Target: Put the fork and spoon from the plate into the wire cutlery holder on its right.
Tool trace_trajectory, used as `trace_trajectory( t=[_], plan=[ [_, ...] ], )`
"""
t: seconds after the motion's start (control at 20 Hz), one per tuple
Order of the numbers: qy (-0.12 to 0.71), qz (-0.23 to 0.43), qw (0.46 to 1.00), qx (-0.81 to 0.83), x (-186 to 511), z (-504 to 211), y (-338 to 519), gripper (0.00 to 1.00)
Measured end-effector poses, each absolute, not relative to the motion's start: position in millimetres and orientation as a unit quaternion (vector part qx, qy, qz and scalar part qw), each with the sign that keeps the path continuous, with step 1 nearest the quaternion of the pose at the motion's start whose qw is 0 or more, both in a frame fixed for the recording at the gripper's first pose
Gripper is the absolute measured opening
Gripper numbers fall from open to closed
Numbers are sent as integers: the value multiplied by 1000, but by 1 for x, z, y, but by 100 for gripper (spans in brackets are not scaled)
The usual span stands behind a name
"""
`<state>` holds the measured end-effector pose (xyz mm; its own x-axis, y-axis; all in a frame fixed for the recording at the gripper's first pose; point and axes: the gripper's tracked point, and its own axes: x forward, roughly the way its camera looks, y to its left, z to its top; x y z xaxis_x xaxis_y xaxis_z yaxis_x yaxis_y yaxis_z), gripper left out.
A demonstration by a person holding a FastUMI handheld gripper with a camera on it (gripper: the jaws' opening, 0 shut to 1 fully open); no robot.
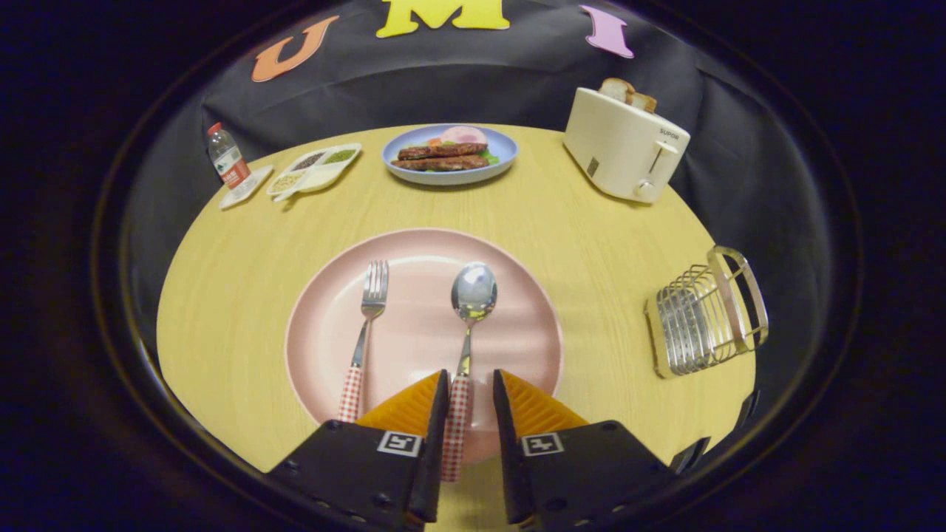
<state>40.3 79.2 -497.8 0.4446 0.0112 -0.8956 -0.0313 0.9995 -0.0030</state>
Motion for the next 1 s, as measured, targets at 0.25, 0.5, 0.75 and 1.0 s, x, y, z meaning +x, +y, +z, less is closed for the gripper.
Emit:
trace_trajectory(
  t=[0.25, 0.5, 0.75, 1.0],
  plan=[
    [529, 3, 848, -38, 39, -492, 76, 12],
    [522, 20, 852, -42, 32, -473, 74, 7],
    [492, 31, 868, -64, 27, -428, 52, 7],
    [479, 16, 876, -57, 26, -386, 10, 7]
  ],
)
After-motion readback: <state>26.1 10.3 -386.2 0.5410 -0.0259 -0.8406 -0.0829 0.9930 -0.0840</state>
